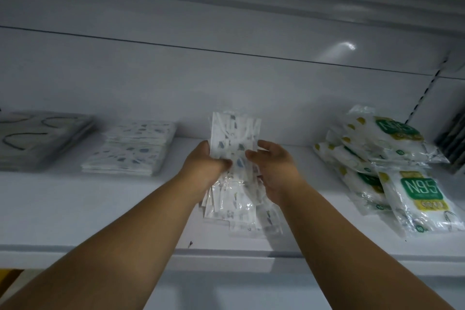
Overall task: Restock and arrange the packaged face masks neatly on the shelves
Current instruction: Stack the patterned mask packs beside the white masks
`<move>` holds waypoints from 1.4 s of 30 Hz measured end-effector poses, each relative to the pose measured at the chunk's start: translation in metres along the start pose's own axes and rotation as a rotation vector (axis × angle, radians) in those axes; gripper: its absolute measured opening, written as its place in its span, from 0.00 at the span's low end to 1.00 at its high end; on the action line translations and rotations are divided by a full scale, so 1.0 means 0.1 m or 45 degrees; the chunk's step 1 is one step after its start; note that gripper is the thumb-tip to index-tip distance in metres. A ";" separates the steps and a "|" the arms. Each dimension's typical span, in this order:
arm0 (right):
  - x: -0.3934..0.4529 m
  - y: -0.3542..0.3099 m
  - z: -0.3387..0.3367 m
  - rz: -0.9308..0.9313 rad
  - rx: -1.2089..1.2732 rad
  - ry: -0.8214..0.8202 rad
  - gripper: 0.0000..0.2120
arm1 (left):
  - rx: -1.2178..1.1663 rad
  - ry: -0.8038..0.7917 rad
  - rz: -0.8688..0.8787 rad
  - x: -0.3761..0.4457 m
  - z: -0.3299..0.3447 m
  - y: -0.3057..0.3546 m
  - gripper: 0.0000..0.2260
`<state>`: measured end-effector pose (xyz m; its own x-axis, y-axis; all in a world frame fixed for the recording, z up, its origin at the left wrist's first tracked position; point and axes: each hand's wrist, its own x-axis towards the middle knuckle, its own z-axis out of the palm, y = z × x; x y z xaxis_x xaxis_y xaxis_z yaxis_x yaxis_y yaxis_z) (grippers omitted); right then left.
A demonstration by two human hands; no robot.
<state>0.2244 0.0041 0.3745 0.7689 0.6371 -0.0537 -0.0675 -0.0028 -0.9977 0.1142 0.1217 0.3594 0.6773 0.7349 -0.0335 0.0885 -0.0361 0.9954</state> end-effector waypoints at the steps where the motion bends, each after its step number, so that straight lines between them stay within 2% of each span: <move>1: -0.01 0.01 0.01 -0.025 -0.099 0.080 0.21 | -0.045 -0.011 0.012 0.00 -0.01 0.01 0.18; 4: -0.05 0.07 0.01 -0.046 -0.190 0.248 0.26 | -0.314 -0.044 0.017 -0.06 -0.08 0.05 0.16; 7: -0.10 0.07 0.07 -0.009 -0.210 0.201 0.28 | -0.458 -0.094 0.014 -0.08 -0.21 0.13 0.15; 12: -0.13 0.00 0.21 0.152 -0.234 0.095 0.30 | -0.340 -0.192 -0.225 -0.03 -0.32 0.10 0.11; 15: -0.13 0.00 0.27 0.155 -0.285 0.072 0.27 | -0.267 -0.174 -0.329 0.04 -0.34 0.06 0.16; 18: -0.13 -0.02 0.25 0.015 -0.359 0.223 0.23 | -0.205 -0.044 -0.148 0.05 -0.36 0.07 0.16; 20: -0.12 -0.03 0.24 -0.067 -0.411 0.235 0.30 | -0.145 -0.020 0.011 0.02 -0.41 0.13 0.18; 22: -0.13 -0.10 0.26 -0.078 -0.337 0.119 0.36 | -0.106 -0.038 0.175 -0.01 -0.45 0.21 0.19; 23: -0.12 -0.13 0.27 -0.072 -0.268 0.064 0.36 | -0.112 -0.039 0.246 -0.03 -0.48 0.25 0.20; 25: -0.12 -0.17 0.29 -0.158 -0.173 -0.005 0.23 | -0.166 0.005 0.337 -0.03 -0.50 0.29 0.25; 26: -0.14 -0.17 0.31 -0.243 -0.154 -0.001 0.17 | -0.220 0.039 0.345 -0.03 -0.52 0.29 0.28; 27: -0.16 -0.15 0.33 -0.318 -0.135 0.025 0.15 | -0.278 0.074 0.322 -0.04 -0.52 0.26 0.30; 28: -0.19 -0.12 0.36 -0.369 -0.122 0.048 0.16 | -0.316 0.096 0.292 -0.05 -0.52 0.24 0.30; 30: -0.24 -0.08 0.41 -0.436 -0.119 0.040 0.16 | -0.278 0.102 0.289 -0.09 -0.52 0.18 0.23; 32: -0.28 -0.08 0.45 -0.443 -0.129 -0.025 0.12 | -0.173 0.105 0.318 -0.14 -0.54 0.13 0.16; 34: -0.30 -0.12 0.49 -0.408 -0.106 -0.107 0.14 | -0.084 0.114 0.381 -0.19 -0.58 0.14 0.14; 38: -0.34 -0.19 0.66 -0.403 -0.029 -0.158 0.20 | -0.007 0.167 0.492 -0.33 -0.78 0.21 0.17; 42: -0.47 -0.19 0.89 -0.373 0.131 -0.250 0.17 | 0.040 0.154 0.487 -0.43 -1.09 0.18 0.21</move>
<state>0.1325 0.0428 0.3998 0.6292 0.7350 0.2528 0.0666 0.2731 -0.9597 0.0071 0.1628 0.3887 0.5750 0.7387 0.3516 -0.1301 -0.3418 0.9307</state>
